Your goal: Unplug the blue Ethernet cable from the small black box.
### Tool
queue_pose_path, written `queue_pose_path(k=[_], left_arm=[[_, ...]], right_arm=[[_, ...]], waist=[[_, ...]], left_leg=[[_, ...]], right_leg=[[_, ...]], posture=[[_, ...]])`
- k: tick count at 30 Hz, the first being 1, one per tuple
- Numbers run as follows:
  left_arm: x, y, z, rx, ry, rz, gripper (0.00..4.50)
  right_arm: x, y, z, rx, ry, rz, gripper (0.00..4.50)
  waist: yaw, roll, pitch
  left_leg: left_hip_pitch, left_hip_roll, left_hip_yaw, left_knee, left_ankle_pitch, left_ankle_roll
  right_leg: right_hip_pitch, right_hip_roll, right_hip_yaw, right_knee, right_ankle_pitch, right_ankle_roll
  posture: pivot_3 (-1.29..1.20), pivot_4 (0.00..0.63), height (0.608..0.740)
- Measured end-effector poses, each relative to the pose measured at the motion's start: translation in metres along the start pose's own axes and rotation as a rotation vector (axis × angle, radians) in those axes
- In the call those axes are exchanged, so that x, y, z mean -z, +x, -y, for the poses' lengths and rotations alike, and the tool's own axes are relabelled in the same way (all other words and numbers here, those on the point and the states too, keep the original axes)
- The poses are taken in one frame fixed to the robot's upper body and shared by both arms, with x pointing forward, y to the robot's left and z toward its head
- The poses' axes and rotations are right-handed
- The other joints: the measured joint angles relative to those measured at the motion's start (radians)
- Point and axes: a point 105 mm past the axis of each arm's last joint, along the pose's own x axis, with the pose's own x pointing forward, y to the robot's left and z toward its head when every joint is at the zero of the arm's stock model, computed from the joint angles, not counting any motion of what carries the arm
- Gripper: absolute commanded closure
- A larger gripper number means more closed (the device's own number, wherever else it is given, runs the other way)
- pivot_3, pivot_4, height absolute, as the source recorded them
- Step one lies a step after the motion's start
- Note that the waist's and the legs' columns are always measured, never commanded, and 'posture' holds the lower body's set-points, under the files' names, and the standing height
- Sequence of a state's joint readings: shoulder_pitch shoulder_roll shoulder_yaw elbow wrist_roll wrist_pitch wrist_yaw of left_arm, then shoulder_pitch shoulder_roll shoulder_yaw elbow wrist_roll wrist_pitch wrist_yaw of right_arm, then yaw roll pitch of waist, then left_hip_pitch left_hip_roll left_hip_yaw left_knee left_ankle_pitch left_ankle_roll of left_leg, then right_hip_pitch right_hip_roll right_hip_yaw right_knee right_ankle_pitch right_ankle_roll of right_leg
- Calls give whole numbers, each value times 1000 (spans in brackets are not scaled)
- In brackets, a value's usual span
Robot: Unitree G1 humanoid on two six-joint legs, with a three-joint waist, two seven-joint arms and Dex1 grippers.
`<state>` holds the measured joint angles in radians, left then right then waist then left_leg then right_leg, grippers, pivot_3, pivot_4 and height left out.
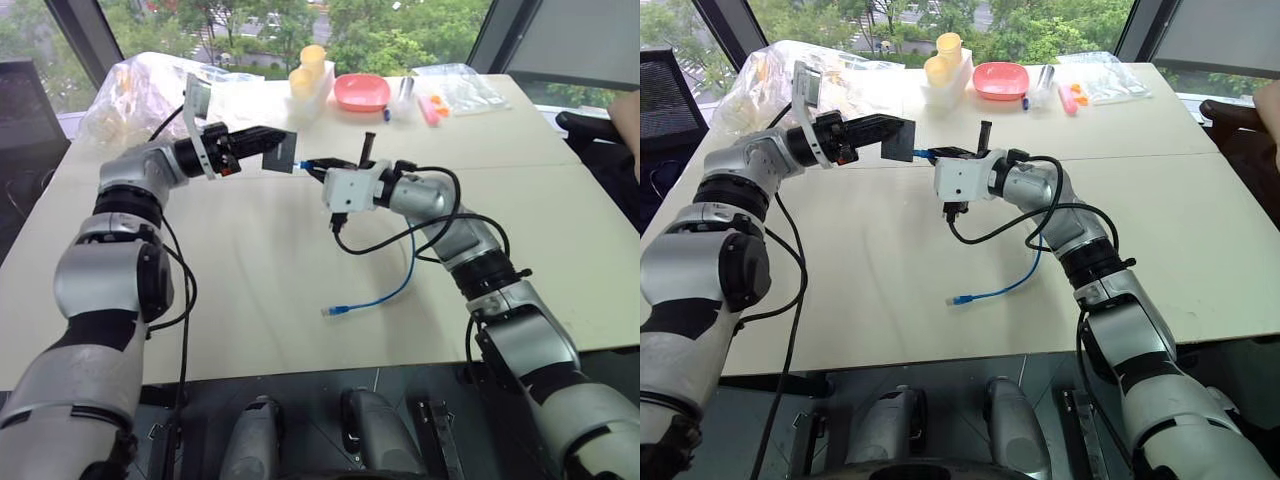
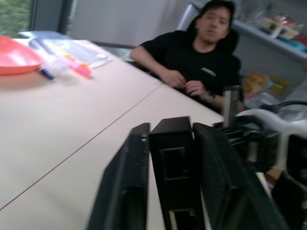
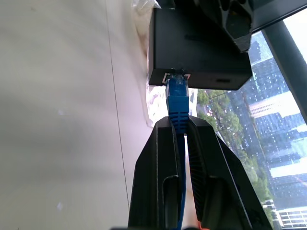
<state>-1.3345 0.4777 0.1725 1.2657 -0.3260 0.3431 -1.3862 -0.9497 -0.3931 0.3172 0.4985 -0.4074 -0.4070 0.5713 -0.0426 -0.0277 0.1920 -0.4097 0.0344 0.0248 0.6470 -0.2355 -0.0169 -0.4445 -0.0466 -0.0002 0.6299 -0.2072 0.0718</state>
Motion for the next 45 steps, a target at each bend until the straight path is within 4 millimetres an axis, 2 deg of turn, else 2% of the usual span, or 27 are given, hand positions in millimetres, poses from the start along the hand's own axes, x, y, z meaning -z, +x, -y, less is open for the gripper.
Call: queue_pose_path(k=[7,8,9,13,14,15,18,19,20,21,24,29,33,39,45], left_arm=[[3,-1,2,20,6,-31,3936],[3,-1,2,21,7,-33,3936],[3,-2,2,21,9,-36,3936],[5,-7,-2,-12,-20,-23,3936],[5,-9,-3,-21,-31,-11,3936],[4,-12,-4,-23,-55,17,3936],[1,-22,-5,-16,-122,92,3936],[0,-24,-3,5,-154,127,3936],[0,-25,-2,18,-181,151,3936],[-1,-25,-1,42,-221,194,3936],[-4,-29,2,81,-290,271,3936],[-5,-32,13,159,-345,324,3936],[3,-30,18,179,-404,341,3936],[-4,-27,31,218,-398,371,3936],[2,-25,35,214,-427,377,3936]], right_arm=[[-2,-1,-4,-14,-23,0,4500],[-2,-1,-4,-14,-23,-1,3658],[-3,-1,-3,-14,-22,-1,3355],[-4,-7,6,40,23,-12,1360],[-1,-10,6,54,74,-28,1360],[3,-16,5,97,212,-39,1360],[0,-27,-19,190,777,22,1360],[-8,-31,-27,222,1032,91,1360],[-20,-30,-30,223,1203,161,1360],[-35,-34,-28,229,1402,266,1360],[-63,-44,-9,230,1646,472,1360],[-56,-45,-8,287,1777,450,1360],[-63,-38,-13,240,1785,441,1360],[-61,-28,-21,208,1818,431,1360],[-66,-21,-14,204,1806,470,1360]], waist=[[-2,0,0],[-1,0,0],[-1,0,0],[0,0,0],[0,0,0],[1,-1,-1],[2,-1,-1],[2,-1,0],[0,0,0],[0,0,0],[1,0,0],[4,0,0],[1,0,0],[0,0,0],[0,0,0]], left_leg=[[0,0,0,0,0,0],[0,0,0,0,0,0],[0,0,0,0,0,0],[0,0,0,0,0,0],[0,0,0,0,0,0],[0,0,-2,0,0,0],[0,1,-2,0,0,0],[0,1,-3,0,0,0],[0,1,-3,0,0,0],[0,1,-3,0,0,0],[1,2,-3,1,0,0],[2,1,-3,1,0,0],[1,1,-3,1,0,0],[1,1,-3,1,0,0],[1,1,-3,1,0,0]], right_leg=[[0,0,0,0,0,0],[0,0,0,0,0,0],[0,0,0,0,0,0],[0,0,0,0,0,0],[0,0,0,0,0,0],[1,0,-1,0,0,0],[1,0,-1,1,0,0],[1,0,-2,2,0,0],[1,0,-2,2,0,0],[1,0,-2,2,0,0],[1,0,-2,2,1,-1],[3,0,-2,1,1,-2],[2,0,-1,1,1,-1],[2,0,-1,1,1,-1],[2,0,-1,1,1,-1]], posture=[[0,150,740],[0,150,740],[0,150,740],[0,150,740],[0,150,740],[0,150,740],[0,150,740],[0,150,740],[0,150,740],[0,150,740],[0,150,740],[0,150,740],[0,150,740],[0,150,740],[0,150,740]])
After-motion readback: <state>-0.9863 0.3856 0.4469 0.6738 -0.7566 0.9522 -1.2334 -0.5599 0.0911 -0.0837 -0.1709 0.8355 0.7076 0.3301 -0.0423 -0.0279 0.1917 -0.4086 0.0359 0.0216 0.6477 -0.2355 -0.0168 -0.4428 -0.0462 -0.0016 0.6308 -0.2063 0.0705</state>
